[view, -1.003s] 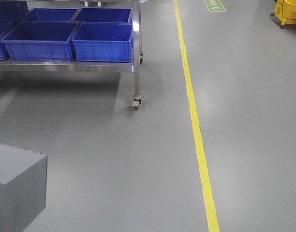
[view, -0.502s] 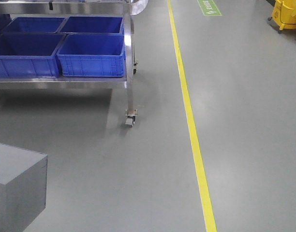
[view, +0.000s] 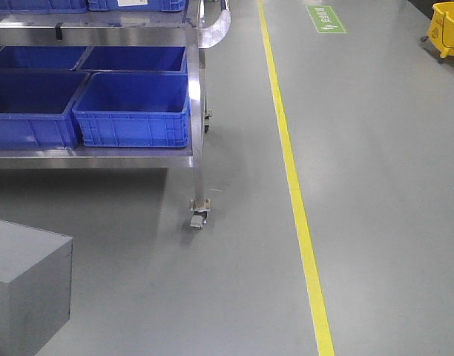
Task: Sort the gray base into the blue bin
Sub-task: 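Drive the base away from the table holding the block in the left gripper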
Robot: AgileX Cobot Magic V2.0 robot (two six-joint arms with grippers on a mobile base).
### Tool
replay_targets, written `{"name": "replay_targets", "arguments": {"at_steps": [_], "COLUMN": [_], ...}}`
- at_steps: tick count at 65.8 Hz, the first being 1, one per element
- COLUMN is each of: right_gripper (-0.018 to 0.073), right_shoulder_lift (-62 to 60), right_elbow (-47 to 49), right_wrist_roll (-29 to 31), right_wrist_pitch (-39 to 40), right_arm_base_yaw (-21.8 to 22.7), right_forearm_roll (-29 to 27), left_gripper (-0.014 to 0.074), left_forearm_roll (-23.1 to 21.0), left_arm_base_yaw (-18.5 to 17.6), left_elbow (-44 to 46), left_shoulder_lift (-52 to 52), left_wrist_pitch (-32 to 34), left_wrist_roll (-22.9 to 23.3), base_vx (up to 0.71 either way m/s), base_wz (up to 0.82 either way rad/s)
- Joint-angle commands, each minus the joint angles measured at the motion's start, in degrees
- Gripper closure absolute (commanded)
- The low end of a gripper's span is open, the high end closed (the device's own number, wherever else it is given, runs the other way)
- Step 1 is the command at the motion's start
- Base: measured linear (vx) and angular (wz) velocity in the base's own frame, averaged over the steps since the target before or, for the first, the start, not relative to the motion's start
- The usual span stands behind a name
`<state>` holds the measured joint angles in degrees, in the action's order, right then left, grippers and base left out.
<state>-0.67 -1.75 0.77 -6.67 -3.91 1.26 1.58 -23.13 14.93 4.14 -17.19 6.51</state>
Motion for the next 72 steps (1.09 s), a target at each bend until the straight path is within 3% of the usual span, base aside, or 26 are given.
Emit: {"name": "replay_targets", "arguments": {"at_steps": [1,39,72], "right_gripper": [0.0568,0.0568,0.0568], "right_shoulder_lift": [-0.66,-0.66,-0.66], "right_elbow": [-0.79,-0.79,-0.79], "right_wrist_roll": [0.31,0.31,0.31], "right_wrist_pitch": [4.46,4.46,4.46], "right_arm_base_yaw": [0.29,0.29,0.29], "right_forearm_roll": [0.64,0.64,0.64], "left_gripper": [0.0602,0.0602,0.0602], "left_forearm_roll": [-0.35,-0.35,-0.35], "left_arm_base_yaw": [-0.37,-0.37,-0.37], "left_elbow": [1.68,1.68,1.68], "left_shoulder_lift": [0.50,0.50,0.50], "left_wrist_pitch": [6.17,6.17,6.17], "left_wrist_roll": [0.36,0.36,0.36], "base_vx": [0.40,0.35,0.25], "base_wz": [0.01,0.11,0.78]}}
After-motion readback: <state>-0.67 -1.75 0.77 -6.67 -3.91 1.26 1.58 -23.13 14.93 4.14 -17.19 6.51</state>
